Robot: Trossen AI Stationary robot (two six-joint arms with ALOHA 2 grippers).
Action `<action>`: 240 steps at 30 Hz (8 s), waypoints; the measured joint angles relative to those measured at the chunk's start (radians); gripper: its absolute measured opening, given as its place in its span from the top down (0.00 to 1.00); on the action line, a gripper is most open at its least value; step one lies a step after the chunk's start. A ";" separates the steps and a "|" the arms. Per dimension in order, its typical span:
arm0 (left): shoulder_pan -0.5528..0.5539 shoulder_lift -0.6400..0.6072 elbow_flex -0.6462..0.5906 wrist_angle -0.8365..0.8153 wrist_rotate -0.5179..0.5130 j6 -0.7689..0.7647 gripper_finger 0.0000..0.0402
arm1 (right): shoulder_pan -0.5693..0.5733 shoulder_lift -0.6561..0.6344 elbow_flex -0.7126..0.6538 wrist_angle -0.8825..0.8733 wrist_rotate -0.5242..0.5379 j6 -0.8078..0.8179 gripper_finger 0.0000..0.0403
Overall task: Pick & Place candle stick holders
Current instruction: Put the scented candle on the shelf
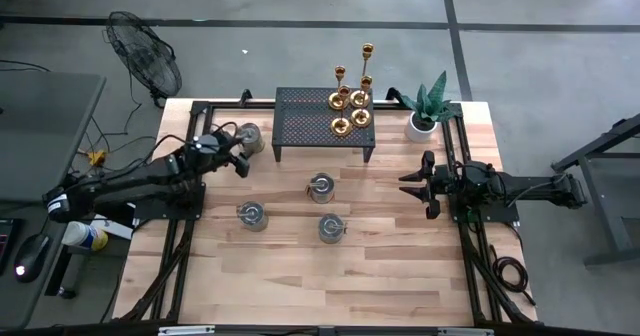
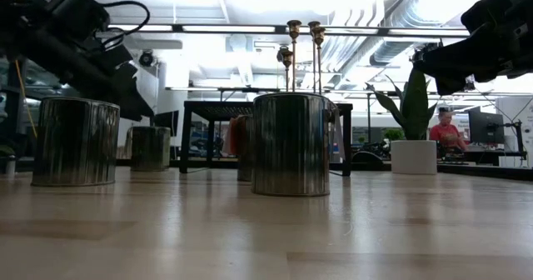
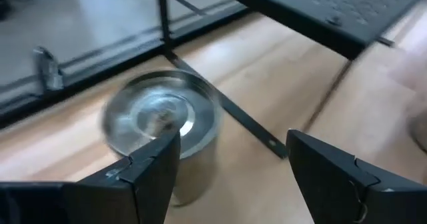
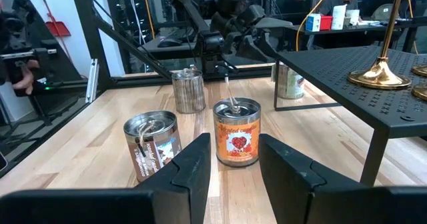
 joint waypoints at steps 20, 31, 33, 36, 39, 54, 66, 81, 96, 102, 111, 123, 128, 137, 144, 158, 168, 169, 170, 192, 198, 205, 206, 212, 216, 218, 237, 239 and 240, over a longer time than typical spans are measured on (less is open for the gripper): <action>-0.152 -0.076 -0.187 0.160 -0.415 -0.013 0.03 | 0.000 0.000 0.000 0.000 0.000 0.000 0.71; -0.150 -0.014 -0.177 0.152 -0.369 -0.150 0.04 | 0.000 0.000 0.000 0.000 0.000 0.000 0.71; -0.150 0.016 -0.175 0.168 -0.369 -0.170 0.05 | 0.000 0.000 0.000 0.000 0.000 0.000 0.71; -0.150 0.073 -0.175 0.189 -0.380 -0.172 0.05 | 0.000 0.000 0.000 0.000 0.000 0.000 0.71; -0.150 0.133 -0.174 0.237 -0.405 -0.175 0.05 | 0.000 0.000 0.000 0.000 0.000 0.000 0.71; -0.150 0.582 -0.143 0.628 -0.428 -0.207 0.05 | 0.000 0.000 0.000 0.000 0.000 0.000 0.71; -0.149 0.884 -0.139 0.927 -0.530 -0.230 0.05 | 0.000 0.000 0.000 0.000 0.000 0.000 0.71; -0.149 1.135 -0.076 1.166 -0.613 -0.236 0.05 | 0.000 0.000 0.000 0.000 0.000 0.000 0.71; -0.149 1.380 -0.043 1.472 -0.657 -0.238 0.05 | 0.000 0.000 0.000 0.000 0.000 0.000 0.71; -0.149 1.444 -0.025 1.509 -0.672 -0.203 0.05 | 0.000 0.000 0.000 0.000 0.000 0.000 0.71; -0.148 1.502 -0.014 1.559 -0.760 -0.200 0.05 | 0.000 0.000 0.000 0.000 0.000 0.000 0.71; -0.129 1.502 0.021 1.560 -0.760 -0.154 0.05 | 0.000 0.000 0.000 0.000 0.000 0.000 0.71; -0.076 1.502 0.053 1.561 -0.706 -0.140 0.05 | 0.000 0.000 0.000 0.000 0.000 0.000 0.71; -0.055 1.502 0.087 1.560 -0.706 -0.114 0.05 | 0.000 0.000 0.000 0.000 0.000 0.000 0.71; -0.040 1.502 0.087 1.559 -0.711 -0.117 0.09 | 0.000 0.000 0.000 0.000 0.000 0.000 0.71; -0.037 1.502 0.086 1.558 -0.732 -0.117 0.11 | 0.000 0.000 0.000 0.000 0.000 0.000 0.71; -0.038 1.500 0.054 1.657 -0.780 -0.008 0.11 | 0.000 0.000 0.000 0.000 0.000 0.000 0.71; -0.038 1.499 0.049 1.657 -0.783 -0.009 0.11 | 0.000 0.000 0.000 0.000 0.000 0.000 0.71; -0.037 1.496 0.045 1.656 -0.780 -0.012 0.11 | 0.000 0.000 0.000 0.000 0.000 0.000 0.71; -0.078 0.994 -0.049 1.555 -0.769 0.298 0.11 | 0.000 0.000 0.000 0.000 0.000 0.000 0.71; -0.078 0.807 -0.047 1.387 -0.762 0.347 0.11 | 0.000 0.000 0.000 0.000 0.000 0.000 0.71; -0.077 0.630 0.000 1.106 -0.569 0.273 0.11 | 0.000 0.000 0.000 0.000 0.000 0.000 0.71; -0.077 0.611 0.012 1.067 -0.544 0.266 0.11 | 0.000 0.000 0.000 0.000 0.000 0.000 0.71; -0.065 0.530 0.125 0.838 -0.416 0.263 0.11 | 0.000 0.000 0.000 0.000 0.000 0.000 0.71; -0.005 0.511 0.218 0.678 -0.224 0.240 0.11 | 0.000 0.000 0.000 0.000 0.000 0.000 0.71; 0.032 0.511 0.266 0.599 -0.119 0.218 0.11 | 0.000 0.000 0.000 0.000 0.000 0.000 0.71; 0.178 0.720 0.519 0.515 0.450 0.330 0.11 | 0.000 0.000 0.000 0.000 0.000 0.000 0.71; 0.189 0.753 0.554 0.524 0.499 0.325 0.11 | 0.000 0.000 0.000 0.000 0.000 0.000 0.71; 0.198 0.772 0.569 0.521 0.520 0.324 0.11 | 0.000 0.000 0.000 0.000 0.000 0.000 0.71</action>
